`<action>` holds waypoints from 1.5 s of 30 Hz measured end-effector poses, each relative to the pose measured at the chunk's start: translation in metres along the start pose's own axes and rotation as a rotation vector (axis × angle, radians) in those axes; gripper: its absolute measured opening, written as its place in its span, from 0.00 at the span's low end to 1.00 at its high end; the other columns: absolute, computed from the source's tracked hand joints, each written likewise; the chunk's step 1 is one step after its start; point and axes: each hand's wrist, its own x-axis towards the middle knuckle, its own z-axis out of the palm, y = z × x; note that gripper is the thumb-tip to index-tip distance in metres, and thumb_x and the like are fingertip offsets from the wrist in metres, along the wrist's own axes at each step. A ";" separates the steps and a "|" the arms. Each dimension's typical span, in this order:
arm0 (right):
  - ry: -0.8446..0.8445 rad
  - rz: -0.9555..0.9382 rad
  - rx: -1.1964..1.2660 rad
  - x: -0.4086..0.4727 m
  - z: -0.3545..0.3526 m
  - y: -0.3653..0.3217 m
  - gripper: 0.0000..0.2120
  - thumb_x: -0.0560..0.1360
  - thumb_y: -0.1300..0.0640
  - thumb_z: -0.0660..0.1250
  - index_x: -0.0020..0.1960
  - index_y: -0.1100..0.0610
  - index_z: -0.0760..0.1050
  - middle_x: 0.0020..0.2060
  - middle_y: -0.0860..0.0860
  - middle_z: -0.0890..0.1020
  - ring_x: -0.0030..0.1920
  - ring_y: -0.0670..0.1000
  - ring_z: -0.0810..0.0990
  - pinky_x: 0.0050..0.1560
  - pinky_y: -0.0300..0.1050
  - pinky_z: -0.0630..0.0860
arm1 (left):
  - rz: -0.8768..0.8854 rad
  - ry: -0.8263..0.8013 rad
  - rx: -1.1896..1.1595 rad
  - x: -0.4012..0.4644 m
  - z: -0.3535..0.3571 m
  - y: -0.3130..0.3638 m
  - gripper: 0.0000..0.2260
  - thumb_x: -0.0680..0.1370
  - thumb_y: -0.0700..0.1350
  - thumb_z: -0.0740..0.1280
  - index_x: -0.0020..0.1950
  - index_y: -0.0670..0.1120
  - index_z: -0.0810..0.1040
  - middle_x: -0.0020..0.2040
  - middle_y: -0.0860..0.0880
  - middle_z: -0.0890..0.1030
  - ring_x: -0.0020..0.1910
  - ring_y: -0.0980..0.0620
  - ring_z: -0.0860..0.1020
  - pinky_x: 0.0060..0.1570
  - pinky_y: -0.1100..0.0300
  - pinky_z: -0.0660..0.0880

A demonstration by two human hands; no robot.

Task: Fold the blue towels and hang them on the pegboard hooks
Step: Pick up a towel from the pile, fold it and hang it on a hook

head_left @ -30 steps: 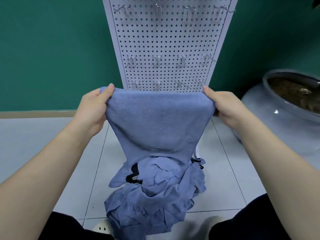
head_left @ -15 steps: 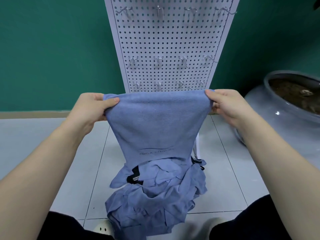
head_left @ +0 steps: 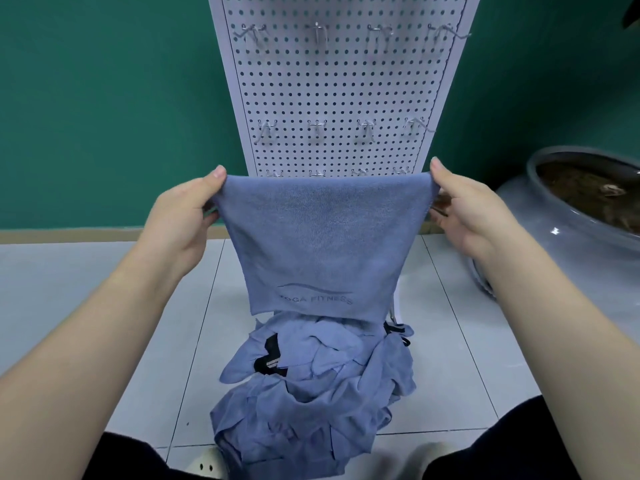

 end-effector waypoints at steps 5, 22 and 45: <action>-0.158 -0.065 0.122 -0.004 0.000 -0.008 0.16 0.74 0.44 0.75 0.54 0.54 0.81 0.54 0.53 0.82 0.54 0.54 0.78 0.60 0.49 0.71 | 0.138 -0.164 -0.033 0.000 -0.003 0.006 0.07 0.84 0.41 0.64 0.56 0.46 0.81 0.54 0.49 0.83 0.52 0.53 0.80 0.50 0.64 0.75; -0.083 -0.091 0.046 -0.005 0.001 -0.004 0.10 0.83 0.55 0.67 0.49 0.59 0.83 0.53 0.57 0.83 0.54 0.54 0.79 0.71 0.53 0.73 | 0.154 0.039 -0.028 0.000 -0.003 0.005 0.16 0.81 0.50 0.68 0.33 0.52 0.77 0.40 0.47 0.73 0.47 0.46 0.69 0.47 0.52 0.67; 0.004 -0.130 -0.096 -0.004 -0.002 0.010 0.03 0.80 0.61 0.71 0.52 0.60 0.83 0.46 0.57 0.85 0.43 0.55 0.82 0.36 0.43 0.78 | 0.092 0.126 0.157 0.004 -0.007 -0.012 0.12 0.82 0.43 0.69 0.40 0.46 0.75 0.34 0.50 0.78 0.38 0.48 0.76 0.40 0.56 0.82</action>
